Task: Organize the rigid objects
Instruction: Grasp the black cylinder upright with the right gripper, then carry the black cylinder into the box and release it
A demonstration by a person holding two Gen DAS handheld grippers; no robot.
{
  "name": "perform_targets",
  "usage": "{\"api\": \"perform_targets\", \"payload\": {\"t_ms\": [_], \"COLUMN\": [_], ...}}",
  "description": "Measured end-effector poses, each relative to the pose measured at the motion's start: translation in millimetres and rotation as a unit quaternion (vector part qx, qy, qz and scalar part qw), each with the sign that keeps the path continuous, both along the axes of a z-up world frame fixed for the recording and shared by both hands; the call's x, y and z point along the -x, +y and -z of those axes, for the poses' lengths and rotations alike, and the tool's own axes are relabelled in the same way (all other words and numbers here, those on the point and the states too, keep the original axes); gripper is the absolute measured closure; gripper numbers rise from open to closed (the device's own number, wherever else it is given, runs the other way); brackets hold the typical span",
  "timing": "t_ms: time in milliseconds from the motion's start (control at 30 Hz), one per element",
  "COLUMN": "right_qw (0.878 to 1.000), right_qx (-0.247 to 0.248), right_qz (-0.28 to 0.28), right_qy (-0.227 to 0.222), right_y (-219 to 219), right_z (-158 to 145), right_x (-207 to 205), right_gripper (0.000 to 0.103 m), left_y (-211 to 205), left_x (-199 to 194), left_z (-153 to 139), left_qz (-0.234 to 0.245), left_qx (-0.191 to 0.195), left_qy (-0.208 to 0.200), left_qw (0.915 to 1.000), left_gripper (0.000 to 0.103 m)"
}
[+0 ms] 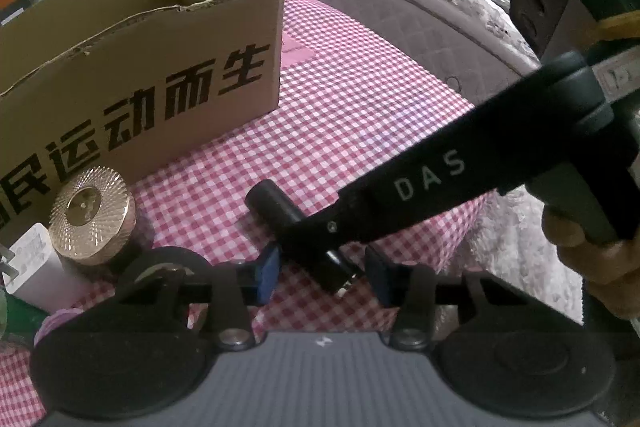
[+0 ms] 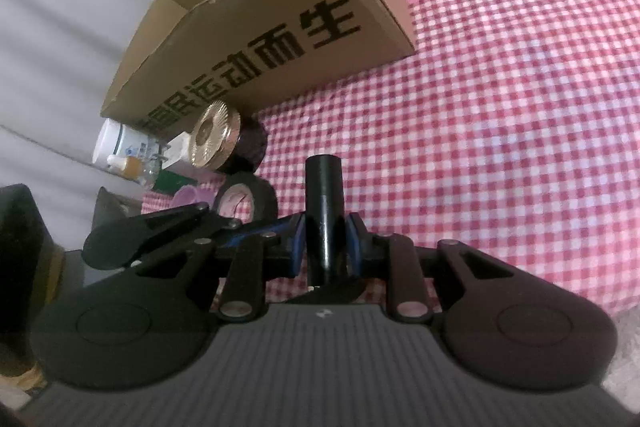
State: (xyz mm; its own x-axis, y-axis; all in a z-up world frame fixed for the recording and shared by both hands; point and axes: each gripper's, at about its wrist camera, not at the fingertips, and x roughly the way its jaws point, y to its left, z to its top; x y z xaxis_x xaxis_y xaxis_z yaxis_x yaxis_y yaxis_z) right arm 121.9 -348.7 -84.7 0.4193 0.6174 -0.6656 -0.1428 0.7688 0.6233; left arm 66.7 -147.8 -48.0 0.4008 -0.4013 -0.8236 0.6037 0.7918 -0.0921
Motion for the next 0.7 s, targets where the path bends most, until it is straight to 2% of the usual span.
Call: {"api": "perform_targets", "payload": {"t_ms": [300, 700], "right_qw": [1.0, 0.999], "right_qx": [-0.009, -0.009], "right_qz": [-0.002, 0.003], "right_qy": [-0.001, -0.042], "right_y": [5, 12], "right_z": [-1, -31], "right_x": [0, 13], "right_gripper": [0.082, 0.082], "left_y": [5, 19], "left_x": [4, 13], "left_z": [-6, -36], "left_qz": [-0.008, -0.019], "left_qx": [-0.003, 0.023], "left_qy": [-0.01, -0.048], "left_qw": [0.9999, 0.9984], "left_gripper": [0.07, 0.07]}}
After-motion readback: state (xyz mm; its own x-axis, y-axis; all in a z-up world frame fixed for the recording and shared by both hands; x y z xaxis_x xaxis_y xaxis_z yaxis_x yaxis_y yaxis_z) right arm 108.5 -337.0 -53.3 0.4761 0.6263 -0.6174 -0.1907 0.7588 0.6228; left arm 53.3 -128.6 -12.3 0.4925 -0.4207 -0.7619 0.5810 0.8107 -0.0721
